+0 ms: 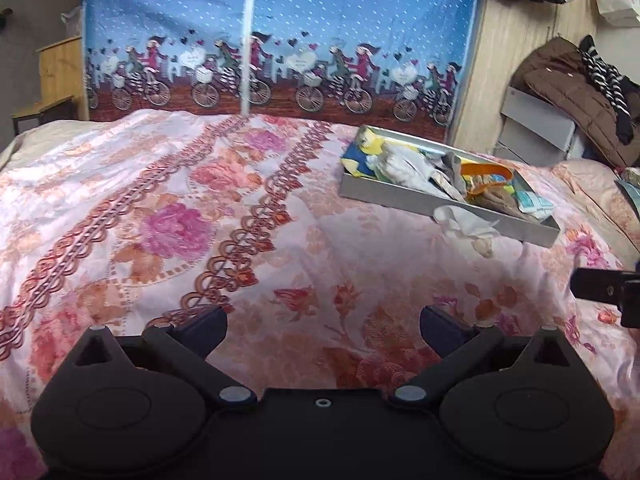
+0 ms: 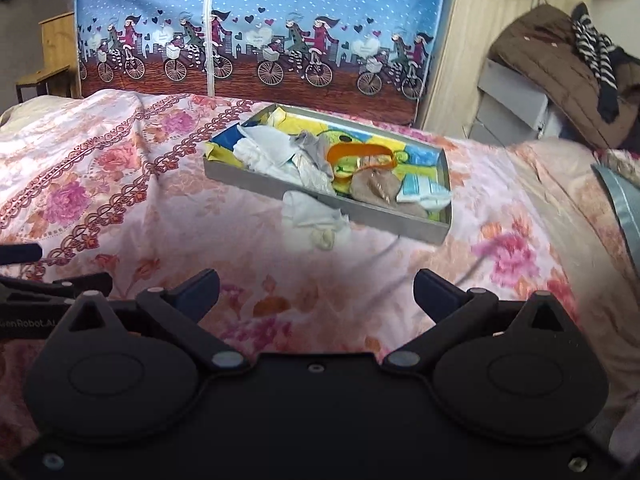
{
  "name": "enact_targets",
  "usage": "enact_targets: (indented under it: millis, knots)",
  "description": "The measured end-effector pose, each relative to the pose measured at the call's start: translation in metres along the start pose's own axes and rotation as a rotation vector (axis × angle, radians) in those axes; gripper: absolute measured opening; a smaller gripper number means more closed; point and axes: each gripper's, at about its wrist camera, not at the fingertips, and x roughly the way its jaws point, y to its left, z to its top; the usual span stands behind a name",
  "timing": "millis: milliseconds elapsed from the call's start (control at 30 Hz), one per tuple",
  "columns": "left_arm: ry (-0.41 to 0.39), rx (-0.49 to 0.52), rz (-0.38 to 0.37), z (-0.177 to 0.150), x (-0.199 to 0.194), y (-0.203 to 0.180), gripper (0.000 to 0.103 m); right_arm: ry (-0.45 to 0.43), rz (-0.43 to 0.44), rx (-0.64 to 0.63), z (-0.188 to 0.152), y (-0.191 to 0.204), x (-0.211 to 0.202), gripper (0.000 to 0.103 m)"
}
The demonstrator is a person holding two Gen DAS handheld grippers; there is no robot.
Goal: Organize soft objects
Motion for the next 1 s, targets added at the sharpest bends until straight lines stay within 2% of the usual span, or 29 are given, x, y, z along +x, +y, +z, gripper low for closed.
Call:
enact_targets:
  millis: [167, 267, 467, 733, 1000]
  knots:
    - [-0.010, 0.093, -0.057, 0.025, 0.029, -0.010, 0.102, 0.017, -0.009, 0.017, 0.008, -0.015, 0.032, 0.103]
    - [-0.016, 0.078, -0.101, 0.036, 0.050, -0.012, 0.102, 0.045, -0.012, 0.042, 0.010, -0.022, 0.047, 0.103]
    - [-0.006, 0.093, -0.171, 0.044, 0.090, -0.023, 0.102, 0.030, -0.042, -0.022, 0.018, -0.017, 0.069, 0.103]
    - [-0.037, 0.241, -0.236, 0.055, 0.126, -0.041, 0.102, 0.000, -0.050, -0.089, 0.025, -0.016, 0.097, 0.103]
    - [-0.057, 0.368, -0.301, 0.055, 0.152, -0.055, 0.102, -0.012, -0.019, -0.119, 0.023, -0.020, 0.122, 0.102]
